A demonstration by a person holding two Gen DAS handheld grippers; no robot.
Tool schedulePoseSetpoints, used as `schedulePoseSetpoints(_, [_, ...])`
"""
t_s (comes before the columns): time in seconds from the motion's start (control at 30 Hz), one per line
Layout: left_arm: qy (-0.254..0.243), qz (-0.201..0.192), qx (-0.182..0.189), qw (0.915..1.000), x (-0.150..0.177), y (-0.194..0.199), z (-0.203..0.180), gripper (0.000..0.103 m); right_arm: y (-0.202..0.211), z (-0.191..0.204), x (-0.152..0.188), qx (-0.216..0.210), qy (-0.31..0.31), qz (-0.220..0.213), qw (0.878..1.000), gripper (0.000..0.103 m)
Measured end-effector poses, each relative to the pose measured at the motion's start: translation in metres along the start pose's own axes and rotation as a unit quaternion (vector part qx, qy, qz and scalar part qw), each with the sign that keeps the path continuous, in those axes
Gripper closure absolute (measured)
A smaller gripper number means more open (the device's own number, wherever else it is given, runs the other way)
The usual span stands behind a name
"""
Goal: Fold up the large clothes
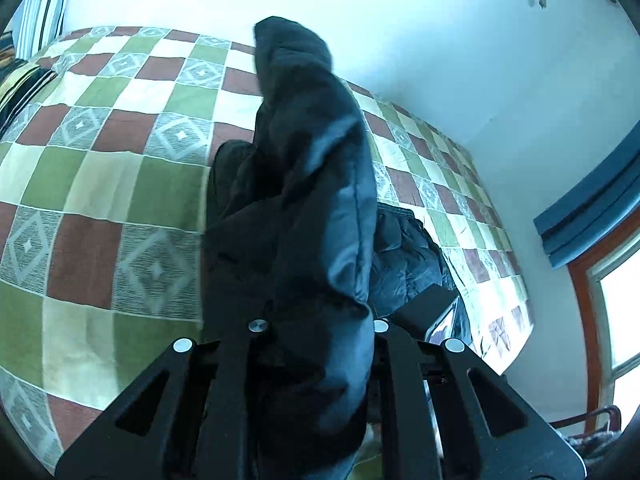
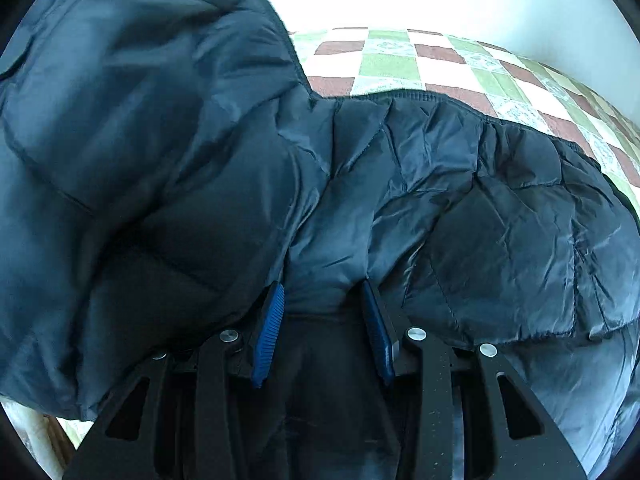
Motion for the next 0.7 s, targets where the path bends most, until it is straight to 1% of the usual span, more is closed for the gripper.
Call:
schedulePoseSetpoints(0.07, [0.003, -0.001, -0.005, 1.0, 0.001, -0.008, -0.011, 0.088, 0.009, -0.009, -0.002, -0.018, -0.014, 0.0, 1.0, 0.063])
schedulePoseSetpoints(0.13, [-0.002, -0.006, -0.018, 0.9998, 0.001, -0.014, -0.023, 0.088, 0.024, -0.025, -0.005, -0.023, -0.031, -0.009, 0.999, 0.063])
schedulePoseSetpoints(0.2, [-0.007, -0.009, -0.024, 0.9997, 0.002, -0.021, -0.033, 0.088, 0.043, -0.048, -0.01, -0.007, -0.034, -0.03, 0.999, 0.062])
schedulePoseSetpoints(0.27, [-0.005, -0.009, -0.026, 0.9996, 0.002, -0.03, -0.045, 0.088, 0.058, -0.071, -0.011, 0.007, -0.041, -0.041, 0.998, 0.062])
schedulePoseSetpoints(0.4, [-0.013, -0.009, -0.036, 0.9992, 0.003, -0.05, -0.068, 0.088, 0.076, -0.122, -0.005, 0.034, -0.063, -0.043, 0.996, 0.062])
schedulePoseSetpoints(0.53, [-0.013, -0.003, -0.027, 0.9995, 0.006, -0.074, -0.089, 0.088, 0.088, -0.162, 0.01, 0.065, -0.082, -0.043, 0.994, 0.062])
schedulePoseSetpoints(0.6, [-0.012, 0.003, -0.022, 0.9997, 0.008, -0.088, -0.101, 0.088, 0.093, -0.18, 0.016, 0.082, -0.088, -0.044, 0.992, 0.062])
schedulePoseSetpoints(0.7, [-0.018, 0.01, -0.022, 0.9996, 0.013, -0.112, -0.12, 0.088, 0.103, -0.198, 0.027, 0.101, -0.097, -0.048, 0.989, 0.062])
Point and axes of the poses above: each gripper's, at about its wrist camera, not at the fingertips, and y roughly against the way its jaws point, z to its left, x to its underside, the point moved 9 cm from there along -y, roughly the way its jaws point, and after that the axes turned 5 degrees about x, right-handed, at the moved point
